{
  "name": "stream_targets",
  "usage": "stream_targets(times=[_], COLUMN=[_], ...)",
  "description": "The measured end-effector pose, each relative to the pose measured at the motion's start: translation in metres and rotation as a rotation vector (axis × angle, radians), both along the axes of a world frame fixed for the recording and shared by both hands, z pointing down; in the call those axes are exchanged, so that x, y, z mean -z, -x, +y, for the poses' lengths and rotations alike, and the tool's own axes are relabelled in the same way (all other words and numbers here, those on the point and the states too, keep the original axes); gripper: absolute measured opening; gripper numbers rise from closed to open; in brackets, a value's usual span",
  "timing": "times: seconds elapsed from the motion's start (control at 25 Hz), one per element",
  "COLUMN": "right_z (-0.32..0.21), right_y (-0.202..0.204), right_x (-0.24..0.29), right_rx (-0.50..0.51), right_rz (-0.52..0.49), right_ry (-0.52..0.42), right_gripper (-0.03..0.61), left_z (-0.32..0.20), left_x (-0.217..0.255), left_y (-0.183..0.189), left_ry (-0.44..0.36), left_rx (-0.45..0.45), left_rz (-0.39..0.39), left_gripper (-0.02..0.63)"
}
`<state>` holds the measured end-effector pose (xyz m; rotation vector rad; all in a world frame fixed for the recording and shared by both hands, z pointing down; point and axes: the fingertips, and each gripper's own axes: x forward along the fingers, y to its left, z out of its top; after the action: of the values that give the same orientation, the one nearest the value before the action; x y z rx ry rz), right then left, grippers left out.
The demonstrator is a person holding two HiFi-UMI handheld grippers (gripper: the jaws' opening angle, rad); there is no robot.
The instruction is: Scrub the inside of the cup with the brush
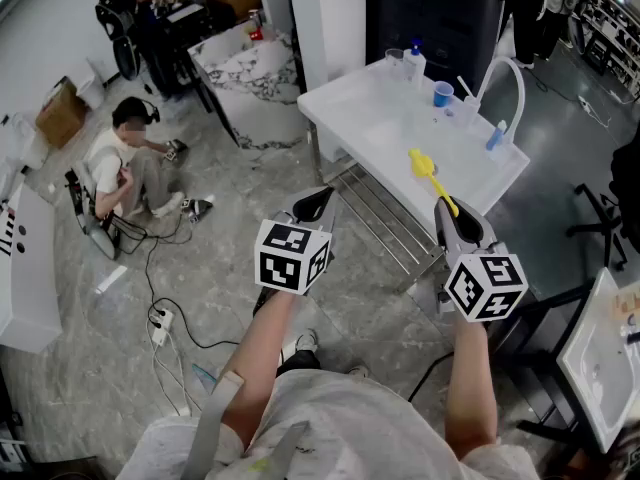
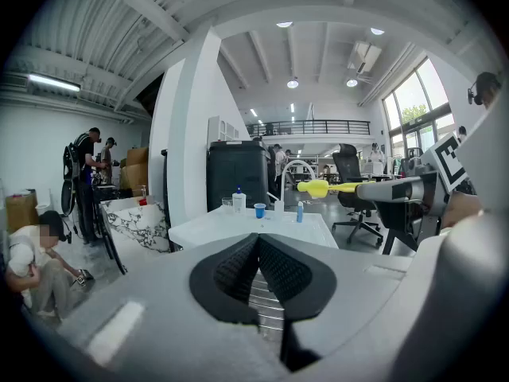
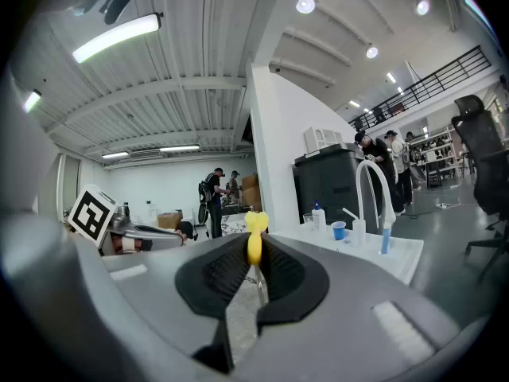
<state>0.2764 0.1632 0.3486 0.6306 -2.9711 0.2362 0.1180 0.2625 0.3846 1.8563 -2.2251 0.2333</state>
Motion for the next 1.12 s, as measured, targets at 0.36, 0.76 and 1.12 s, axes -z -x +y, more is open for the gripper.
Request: stream_targets(times=[0.36, 0.76, 1.12], right_z=[-0.009, -0.045, -0.069], right_y=[0.003, 0.056, 0.141], right_x=[-0.002, -0.007, 0.005], right_rx=[0.009, -0.066, -0.147], right_rz=[-0.011, 0.014, 0.019], right_ry=[0.017, 0.016, 0.013], right_gripper=[0.035, 0.035, 0.035], left_z=[-0.016, -0.077, -0.113], left_x=[0.001, -0.001, 0.005], left_y=[0.001, 0.058, 0.154], left_ry=[-0.033, -0.076, -0.075], left_rx=[-0.023, -0.127, -0.201], left_rz=[0.022, 0.047, 0.053], left_gripper=[0.006, 0.069, 0.129])
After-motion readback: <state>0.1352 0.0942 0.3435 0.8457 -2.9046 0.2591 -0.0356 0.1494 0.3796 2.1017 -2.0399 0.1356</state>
